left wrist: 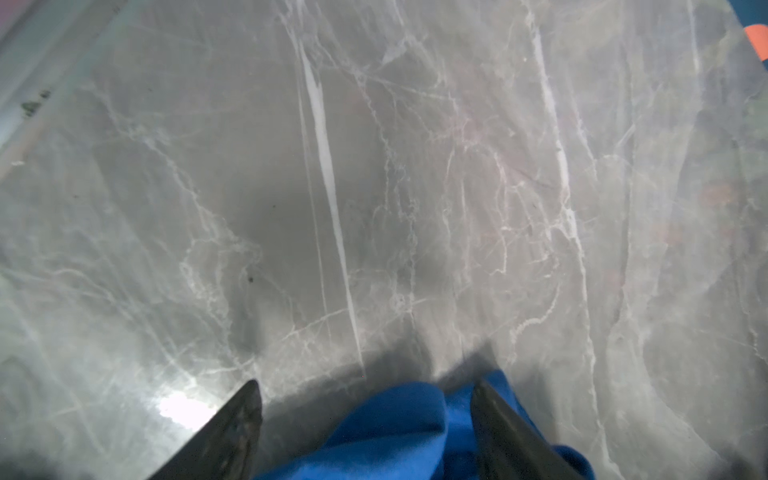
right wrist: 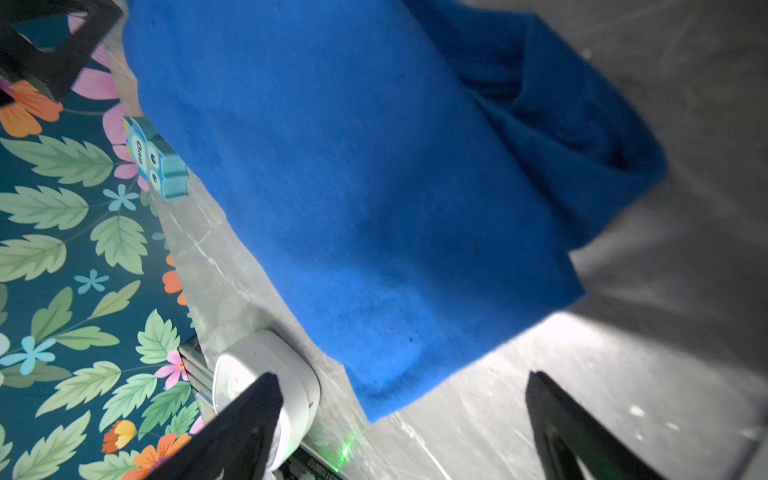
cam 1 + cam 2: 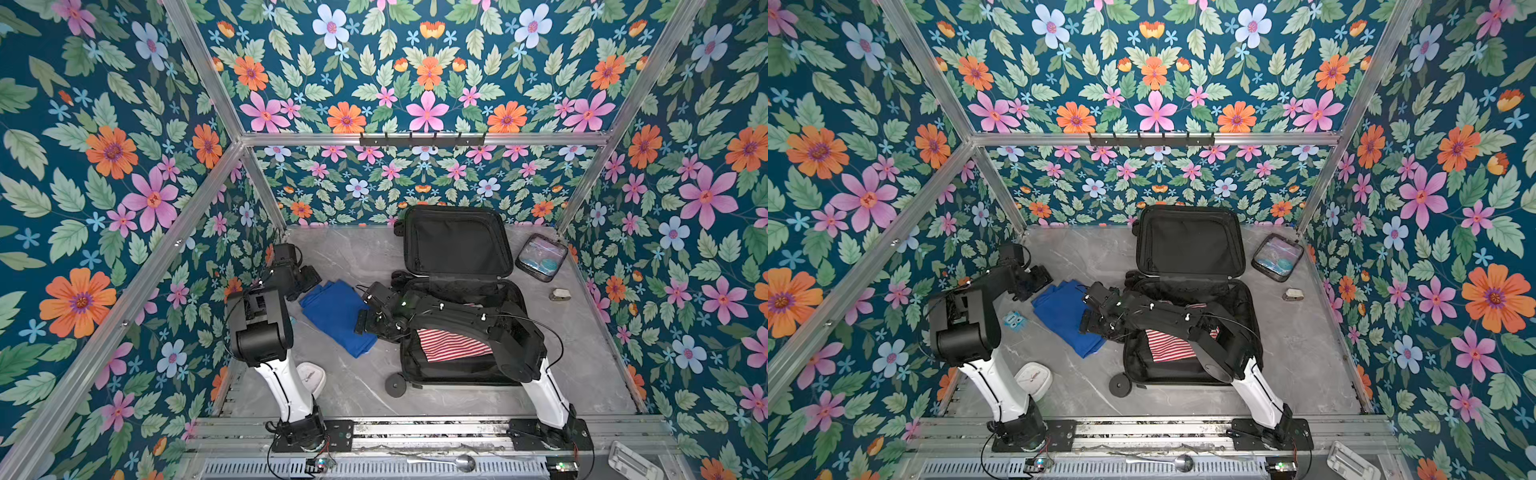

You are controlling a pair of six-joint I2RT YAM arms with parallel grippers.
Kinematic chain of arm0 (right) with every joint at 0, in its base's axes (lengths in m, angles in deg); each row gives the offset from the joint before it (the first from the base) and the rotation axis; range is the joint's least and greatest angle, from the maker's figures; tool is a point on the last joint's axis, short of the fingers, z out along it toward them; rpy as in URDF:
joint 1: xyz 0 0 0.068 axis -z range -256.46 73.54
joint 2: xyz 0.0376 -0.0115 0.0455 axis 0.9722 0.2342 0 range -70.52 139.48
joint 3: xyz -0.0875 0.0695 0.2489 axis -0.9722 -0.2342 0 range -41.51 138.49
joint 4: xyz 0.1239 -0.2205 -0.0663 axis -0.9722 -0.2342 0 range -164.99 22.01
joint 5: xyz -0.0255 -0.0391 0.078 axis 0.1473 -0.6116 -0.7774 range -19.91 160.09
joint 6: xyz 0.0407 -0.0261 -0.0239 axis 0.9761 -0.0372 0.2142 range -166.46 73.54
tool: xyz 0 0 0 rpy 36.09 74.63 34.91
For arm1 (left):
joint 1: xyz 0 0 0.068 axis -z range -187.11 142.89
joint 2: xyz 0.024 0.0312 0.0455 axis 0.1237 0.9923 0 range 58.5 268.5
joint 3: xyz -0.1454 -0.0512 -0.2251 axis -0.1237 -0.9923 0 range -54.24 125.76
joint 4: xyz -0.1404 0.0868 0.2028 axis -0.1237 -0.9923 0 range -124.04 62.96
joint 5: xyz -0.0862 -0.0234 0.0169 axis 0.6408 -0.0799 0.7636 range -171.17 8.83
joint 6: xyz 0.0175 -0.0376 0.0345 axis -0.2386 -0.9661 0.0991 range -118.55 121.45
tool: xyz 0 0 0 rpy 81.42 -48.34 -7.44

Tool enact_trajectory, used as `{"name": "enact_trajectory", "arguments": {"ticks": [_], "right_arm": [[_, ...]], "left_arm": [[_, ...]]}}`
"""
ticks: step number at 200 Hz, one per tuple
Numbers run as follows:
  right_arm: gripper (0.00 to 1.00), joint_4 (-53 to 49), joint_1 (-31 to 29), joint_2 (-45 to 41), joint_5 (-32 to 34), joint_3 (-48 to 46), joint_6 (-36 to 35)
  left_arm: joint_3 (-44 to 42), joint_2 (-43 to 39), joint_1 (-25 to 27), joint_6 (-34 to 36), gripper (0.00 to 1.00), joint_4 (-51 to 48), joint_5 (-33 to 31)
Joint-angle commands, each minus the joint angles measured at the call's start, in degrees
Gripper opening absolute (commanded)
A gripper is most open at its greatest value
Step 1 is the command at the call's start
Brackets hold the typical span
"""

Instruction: Pack the luggage

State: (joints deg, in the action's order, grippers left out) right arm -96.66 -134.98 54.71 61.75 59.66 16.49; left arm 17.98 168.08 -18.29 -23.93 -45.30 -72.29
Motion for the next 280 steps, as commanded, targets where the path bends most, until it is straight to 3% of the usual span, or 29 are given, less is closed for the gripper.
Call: {"name": "enact_trajectory", "arguments": {"ticks": [1, 50, 60, 105, 155, 185, 225, 252, 280], "right_arm": [[0.94, -1.21, -0.01, 1.47, 0.36, 2.03, 1.32], [0.94, -1.80, 0.24, 4.70, -0.85, 4.48, 3.49], [0.99, -1.61, 0.49, 5.10, -1.15, 4.39, 4.06], [0.95, -0.63, 1.19, 7.57, -1.72, 6.28, 4.88], [0.73, -0.53, 1.80, 10.21, -1.78, 9.93, 3.60], [0.56, -0.57, 2.32, 11.15, -1.95, 11.63, 1.85], [0.36, -0.52, 3.06, 11.52, -2.71, 13.67, -1.13], [0.21, -0.89, 3.24, 12.06, -3.84, 15.87, -4.27], [0.06, -2.93, 3.27, 12.03, -4.49, 18.66, -7.82]], "left_arm": [[-0.32, 0.02, 0.05, 0.51, 0.79, -0.99, -0.28], [-1.35, 1.15, 0.09, 0.68, 0.79, -1.25, 1.60], [-1.71, 1.25, 0.10, 0.60, 0.79, -1.29, 1.88], [-4.93, 0.47, 0.11, 0.08, 0.75, 0.17, 3.46], [-9.81, -0.66, 0.38, -1.13, 0.59, 3.24, 6.21], [-12.57, -2.79, 0.59, -1.99, 0.39, 4.70, 8.11], [-15.25, -6.75, 0.81, -2.46, 0.22, 4.99, 10.83], [-16.08, -8.68, 0.81, -2.39, 0.00, 4.12, 12.44], [-15.94, -11.72, 0.88, -2.36, 0.00, 2.56, 12.97]]}}
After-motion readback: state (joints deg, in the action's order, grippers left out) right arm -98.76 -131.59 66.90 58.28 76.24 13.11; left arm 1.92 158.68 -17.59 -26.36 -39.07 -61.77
